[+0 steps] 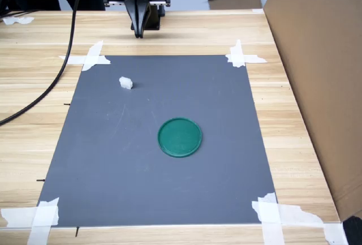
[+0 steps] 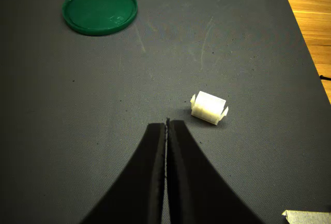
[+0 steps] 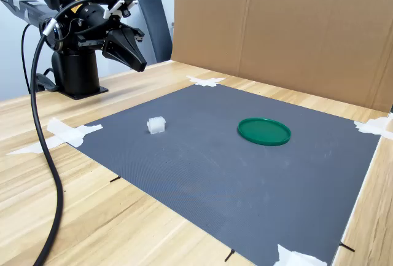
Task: Grasp a white terminal and put it in the green lid.
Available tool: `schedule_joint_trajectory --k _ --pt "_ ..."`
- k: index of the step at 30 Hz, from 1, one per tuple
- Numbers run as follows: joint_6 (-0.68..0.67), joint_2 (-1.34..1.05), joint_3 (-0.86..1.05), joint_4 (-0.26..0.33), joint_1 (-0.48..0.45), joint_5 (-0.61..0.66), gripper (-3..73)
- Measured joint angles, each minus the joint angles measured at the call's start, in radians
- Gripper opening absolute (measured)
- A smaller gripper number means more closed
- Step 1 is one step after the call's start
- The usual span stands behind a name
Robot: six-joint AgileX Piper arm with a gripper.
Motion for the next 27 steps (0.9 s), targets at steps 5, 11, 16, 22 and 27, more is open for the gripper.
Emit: schedule_joint_trajectory --k 5,11,16,22,27 --pt "0.000 0.000 0.000 0.000 0.000 0.000 -2.8" --pt "0.000 0.000 0.000 0.000 0.000 0.000 -2.8" --pt "0.000 0.000 0.000 0.000 0.000 0.000 -2.8" --pt "0.000 0.015 0.000 0.000 0.001 0.000 -2.8" --pt "0.000 0.178 -0.132 0.000 0.001 0.145 -2.8"
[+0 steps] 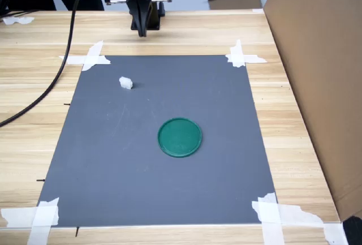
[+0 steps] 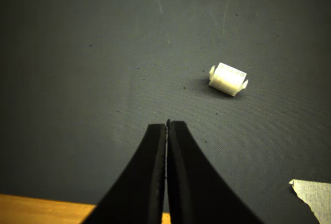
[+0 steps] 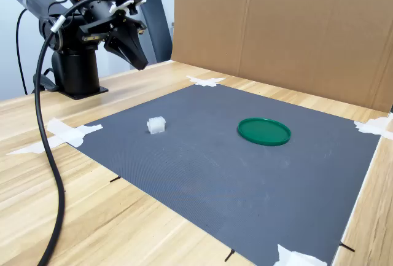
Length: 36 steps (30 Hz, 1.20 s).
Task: Grasp a white terminal and put it in the green lid.
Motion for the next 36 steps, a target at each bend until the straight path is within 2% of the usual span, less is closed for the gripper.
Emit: schedule_joint_trajectory --k 1,3,7,10,12,14,20,29,32,36 --pt "0.000 0.008 -0.012 0.000 0.000 0.010 -2.8" --pt "0.000 0.089 -0.115 0.000 0.000 0.111 -2.8" --pt "0.000 0.130 -0.166 0.000 0.000 0.142 -2.8" --pt "-0.024 0.174 -0.216 -0.024 0.000 0.146 -2.8" --pt "-0.112 0.235 -0.285 -0.120 0.000 0.187 -2.8" --pt "-0.154 0.281 -0.318 -0.146 0.000 0.258 -2.8" --pt "-0.183 0.398 -0.454 -0.147 0.000 0.425 -2.8" --pt "-0.184 0.467 -0.622 -0.145 0.000 0.567 -2.6" --pt "-0.199 0.493 -0.641 -0.147 0.000 0.577 1.4" --pt "-0.212 0.513 -0.645 -0.147 0.000 0.582 12.8"
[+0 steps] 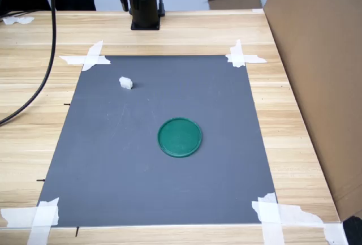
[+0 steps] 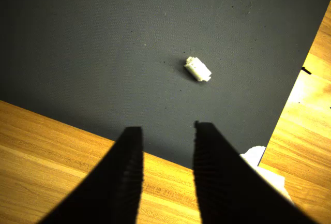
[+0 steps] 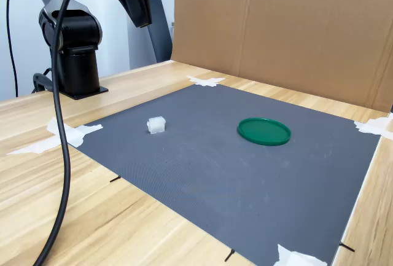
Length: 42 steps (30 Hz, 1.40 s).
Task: Grasp a white terminal and put it in the green lid.
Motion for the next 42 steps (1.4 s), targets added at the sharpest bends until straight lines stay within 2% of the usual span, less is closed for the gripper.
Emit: schedule_joint_trajectory --k 1,2,3,5,7,11,18,26,37,42 --pt "-0.002 0.007 0.000 0.000 0.000 0.000 21.4" --pt "-0.002 0.010 0.000 0.000 0.000 0.000 23.3" --pt "-0.001 0.021 0.000 0.001 0.000 0.001 35.7" --pt "0.002 0.041 -0.009 0.016 0.000 0.012 45.9" --pt "-0.007 0.074 -0.051 0.054 0.000 0.052 52.0" --pt "-0.075 0.121 -0.171 0.087 0.000 0.090 53.4" --pt "-0.112 0.217 -0.329 0.086 0.000 0.160 52.5" --pt "-0.095 0.227 -0.339 0.024 0.000 0.120 52.5" --pt "-0.077 0.334 -0.339 0.020 0.000 0.181 52.4" --pt "-0.128 0.382 -0.339 0.013 0.000 0.178 52.4"
